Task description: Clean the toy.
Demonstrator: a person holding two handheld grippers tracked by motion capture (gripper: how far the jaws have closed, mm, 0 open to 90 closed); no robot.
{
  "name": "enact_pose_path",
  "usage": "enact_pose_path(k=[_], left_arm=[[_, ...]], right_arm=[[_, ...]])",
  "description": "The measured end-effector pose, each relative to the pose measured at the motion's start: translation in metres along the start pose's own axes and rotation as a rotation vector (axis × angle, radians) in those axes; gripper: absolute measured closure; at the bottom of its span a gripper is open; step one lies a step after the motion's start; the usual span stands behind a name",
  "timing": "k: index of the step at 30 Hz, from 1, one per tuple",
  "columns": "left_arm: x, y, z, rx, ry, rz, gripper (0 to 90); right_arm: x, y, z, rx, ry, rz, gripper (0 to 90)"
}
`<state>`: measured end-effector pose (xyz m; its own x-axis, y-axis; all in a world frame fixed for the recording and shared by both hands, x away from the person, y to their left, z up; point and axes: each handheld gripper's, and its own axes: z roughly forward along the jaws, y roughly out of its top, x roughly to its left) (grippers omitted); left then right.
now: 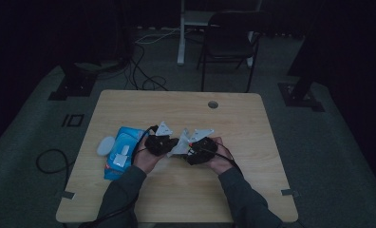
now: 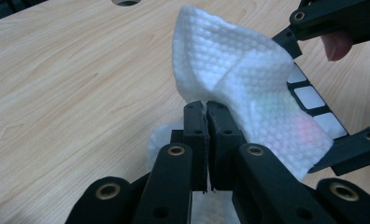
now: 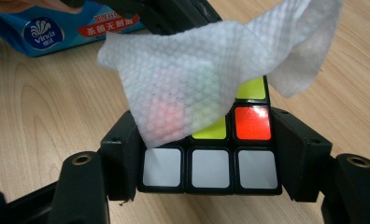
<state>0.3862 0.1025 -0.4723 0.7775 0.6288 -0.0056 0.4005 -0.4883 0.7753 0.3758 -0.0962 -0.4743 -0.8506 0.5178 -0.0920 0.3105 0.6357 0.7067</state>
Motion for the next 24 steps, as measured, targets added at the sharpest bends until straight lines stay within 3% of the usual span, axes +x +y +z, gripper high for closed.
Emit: enact_pose_path(k=[15, 24], left_arm=[[-0.001, -0.012, 0.016, 0.075, 0.017, 0.012, 88.4], [-0.001, -0.012, 0.012, 0.054, 0.007, -0.004, 88.4]], right_arm=[[-0.002, 0.001, -0.011, -0.041, -0.015, 0.013, 34.2], [-0.002, 0.003, -0.012, -0.046, -0.013, 0.015, 34.2]])
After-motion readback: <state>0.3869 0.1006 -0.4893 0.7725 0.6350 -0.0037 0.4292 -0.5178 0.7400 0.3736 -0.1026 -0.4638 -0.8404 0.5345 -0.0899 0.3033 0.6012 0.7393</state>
